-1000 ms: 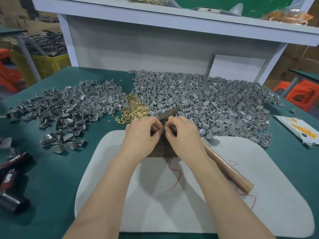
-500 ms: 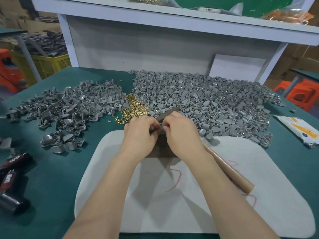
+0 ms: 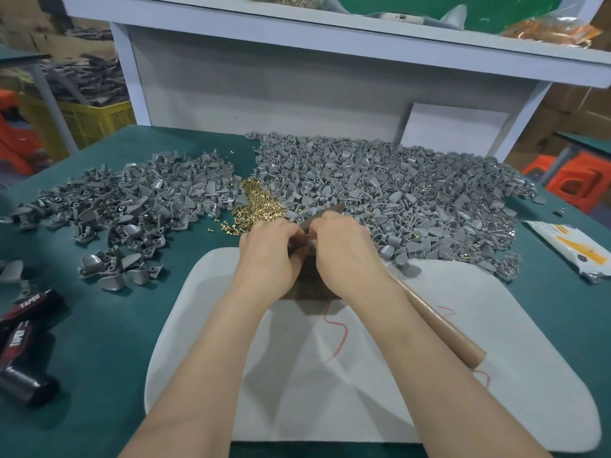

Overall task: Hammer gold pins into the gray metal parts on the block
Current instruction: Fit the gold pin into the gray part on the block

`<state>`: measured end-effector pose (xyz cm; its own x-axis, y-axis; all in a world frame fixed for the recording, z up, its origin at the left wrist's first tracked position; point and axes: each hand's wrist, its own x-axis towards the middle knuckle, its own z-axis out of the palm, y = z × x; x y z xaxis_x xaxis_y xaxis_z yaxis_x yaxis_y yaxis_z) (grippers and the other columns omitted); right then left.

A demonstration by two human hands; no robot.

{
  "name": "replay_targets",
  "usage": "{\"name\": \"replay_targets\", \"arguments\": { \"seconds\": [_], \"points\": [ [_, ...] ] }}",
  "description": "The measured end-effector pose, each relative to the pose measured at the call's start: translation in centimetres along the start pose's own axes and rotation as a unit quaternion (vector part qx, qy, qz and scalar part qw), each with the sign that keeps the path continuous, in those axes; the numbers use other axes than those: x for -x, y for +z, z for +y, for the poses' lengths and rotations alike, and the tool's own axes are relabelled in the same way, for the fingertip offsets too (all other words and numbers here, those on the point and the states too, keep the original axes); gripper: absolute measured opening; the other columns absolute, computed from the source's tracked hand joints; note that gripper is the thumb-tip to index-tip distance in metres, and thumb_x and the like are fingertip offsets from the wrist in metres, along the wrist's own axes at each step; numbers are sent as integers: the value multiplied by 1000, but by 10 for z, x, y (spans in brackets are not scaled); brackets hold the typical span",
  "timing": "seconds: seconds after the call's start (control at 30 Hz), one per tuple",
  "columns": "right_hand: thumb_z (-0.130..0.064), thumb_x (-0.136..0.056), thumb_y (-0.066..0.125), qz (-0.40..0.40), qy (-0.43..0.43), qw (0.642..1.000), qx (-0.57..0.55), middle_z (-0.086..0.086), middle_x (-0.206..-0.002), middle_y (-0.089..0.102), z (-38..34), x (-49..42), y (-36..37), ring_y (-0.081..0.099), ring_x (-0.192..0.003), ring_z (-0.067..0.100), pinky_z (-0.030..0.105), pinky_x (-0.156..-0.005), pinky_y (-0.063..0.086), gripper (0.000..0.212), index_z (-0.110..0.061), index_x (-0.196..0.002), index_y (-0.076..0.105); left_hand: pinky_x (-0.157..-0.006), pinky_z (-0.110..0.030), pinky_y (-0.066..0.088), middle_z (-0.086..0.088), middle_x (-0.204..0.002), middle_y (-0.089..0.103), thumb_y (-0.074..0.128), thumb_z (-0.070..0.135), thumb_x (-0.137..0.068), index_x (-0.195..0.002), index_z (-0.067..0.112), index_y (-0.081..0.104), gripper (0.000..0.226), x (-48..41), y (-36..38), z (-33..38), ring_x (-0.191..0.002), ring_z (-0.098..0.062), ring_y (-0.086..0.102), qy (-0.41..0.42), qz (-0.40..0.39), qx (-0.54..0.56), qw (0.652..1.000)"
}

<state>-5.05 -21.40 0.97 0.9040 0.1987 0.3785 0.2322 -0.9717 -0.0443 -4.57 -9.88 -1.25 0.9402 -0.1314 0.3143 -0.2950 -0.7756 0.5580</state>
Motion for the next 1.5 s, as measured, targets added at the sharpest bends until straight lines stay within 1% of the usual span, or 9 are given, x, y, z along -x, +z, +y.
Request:
{"name": "replay_targets", "arguments": {
  "seconds": [0.17, 0.23, 0.3, 0.4, 0.57, 0.8, 1.03, 1.23, 1.5],
  "points": [
    [-12, -92, 52, -22, -12, 999, -33, -2, -86, 39, 7, -1, 3, 55, -93, 24, 28, -69, 34, 13, -13, -97, 63, -92, -42, 40, 4, -95, 62, 62, 22, -88, -93, 22, 69, 9, 1, 0, 0, -100, -26, 50, -2, 8, 11, 1000],
    [-16, -91, 55, -39, 10, 991, -129, -1, -87, 55, 17, -2, 2, 57, -92, 22, 29, -77, 40, 14, -13, -94, 69, -92, -41, 40, 9, -87, 59, 64, 24, -86, -85, 26, 67, 3, 2, -1, 1, -98, -23, 51, -8, 16, 24, 1000],
    [-14, -90, 57, -46, 54, 968, -239, 0, -93, 69, 27, 1, 2, 61, -93, 19, 28, -86, 44, 17, -13, -96, 73, -92, -40, 40, 12, -84, 57, 65, 24, -85, -79, 29, 62, 9, 3, -1, 1, -97, -21, 51, -10, 18, 29, 999],
    [-6, -90, 56, -13, 119, 933, -338, 4, -92, 71, 32, 6, 6, 65, -90, 19, 36, -91, 48, 20, -10, -102, 71, -91, -39, 40, 14, -82, 55, 66, 25, -85, -76, 32, 57, 14, 2, 0, 1, -95, -19, 50, -10, 21, 26, 999],
    [-9, -87, 62, 18, 99, 938, -332, 2, -98, 70, 29, 10, 12, 64, -90, 15, 33, -91, 48, 14, -13, -96, 72, -89, -37, 38, 14, -83, 55, 66, 26, -85, -78, 31, 58, 12, 2, 1, -1, -96, -18, 50, -8, 25, 26, 999],
    [-11, -87, 63, 29, 34, 959, -280, 4, -94, 60, 23, 12, 15, 59, -87, 18, 33, -84, 46, 15, -14, -99, 71, -87, -34, 33, 13, -87, 57, 63, 28, -87, -84, 28, 63, 3, 1, 4, -3, -100, -20, 49, -12, 23, 16, 1000],
    [-13, -86, 63, 33, 42, 968, -246, -1, -87, 51, 22, 10, 19, 53, -83, 19, 33, -79, 41, 8, -11, -90, 69, -89, -36, 35, 10, -90, 61, 63, 28, -87, -83, 29, 63, 4, 1, 3, -1, -100, -21, 49, -10, 24, 16, 1000],
    [-12, -84, 65, 43, 59, 956, -283, -2, -83, 53, 23, 10, 24, 48, -74, 10, 22, -71, 37, 3, -12, -82, 67, -88, -36, 36, 11, -87, 58, 64, 28, -86, -81, 29, 63, 5, 2, 3, -1, -99, -20, 50, -6, 27, 15, 1000],
    [-11, -84, 65, 40, 87, 939, -331, -3, -84, 58, 23, 11, 25, 53, -76, 9, 17, -72, 40, 15, -21, -73, 60, -88, -37, 37, 12, -84, 58, 65, 27, -85, -78, 30, 59, 10, 2, 2, 1, -99, -21, 50, -3, 27, 17, 1000]
  ]
}}
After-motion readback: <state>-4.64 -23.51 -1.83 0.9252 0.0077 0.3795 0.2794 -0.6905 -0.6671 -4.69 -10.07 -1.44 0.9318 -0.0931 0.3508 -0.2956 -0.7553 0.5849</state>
